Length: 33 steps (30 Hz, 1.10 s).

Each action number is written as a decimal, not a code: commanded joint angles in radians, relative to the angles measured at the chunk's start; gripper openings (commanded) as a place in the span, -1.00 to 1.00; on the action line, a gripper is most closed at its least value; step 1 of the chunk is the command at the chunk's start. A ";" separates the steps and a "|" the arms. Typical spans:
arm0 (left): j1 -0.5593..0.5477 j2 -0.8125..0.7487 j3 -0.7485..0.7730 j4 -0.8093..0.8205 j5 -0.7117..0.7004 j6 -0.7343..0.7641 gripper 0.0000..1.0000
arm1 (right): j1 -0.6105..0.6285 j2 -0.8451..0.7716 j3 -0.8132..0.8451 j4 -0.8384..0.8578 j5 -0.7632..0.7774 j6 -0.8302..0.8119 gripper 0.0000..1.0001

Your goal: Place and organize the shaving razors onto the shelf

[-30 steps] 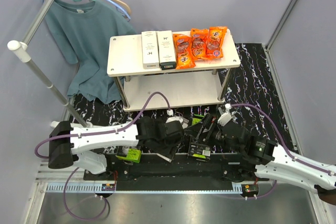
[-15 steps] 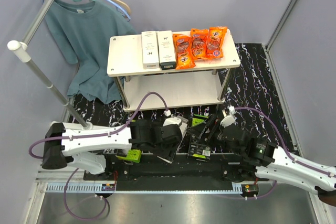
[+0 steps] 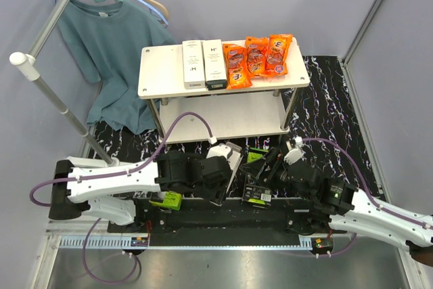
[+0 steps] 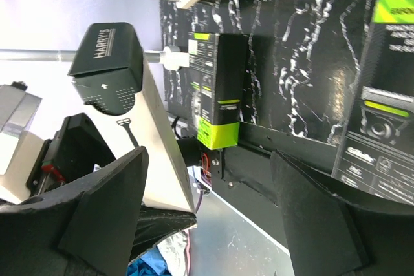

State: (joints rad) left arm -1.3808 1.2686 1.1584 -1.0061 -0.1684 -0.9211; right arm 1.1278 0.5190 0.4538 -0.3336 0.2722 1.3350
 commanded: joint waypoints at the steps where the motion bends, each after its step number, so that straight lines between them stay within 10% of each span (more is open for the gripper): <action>1: -0.004 -0.034 0.044 0.000 -0.040 0.005 -0.29 | 0.006 -0.004 0.013 0.128 -0.001 -0.071 0.72; 18: -0.021 0.014 0.095 0.046 0.010 0.048 -0.30 | 0.004 0.133 0.017 0.306 -0.056 -0.126 0.62; 26: -0.037 0.021 0.087 0.083 0.024 0.054 -0.25 | 0.004 0.131 0.002 0.324 -0.073 -0.129 -0.15; 33: -0.037 -0.029 0.044 0.087 -0.028 0.021 0.39 | 0.004 0.087 -0.012 0.324 -0.068 -0.131 -0.42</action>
State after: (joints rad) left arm -1.4105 1.2942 1.2030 -0.9924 -0.1551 -0.8886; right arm 1.1278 0.6365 0.4503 -0.0395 0.2005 1.2114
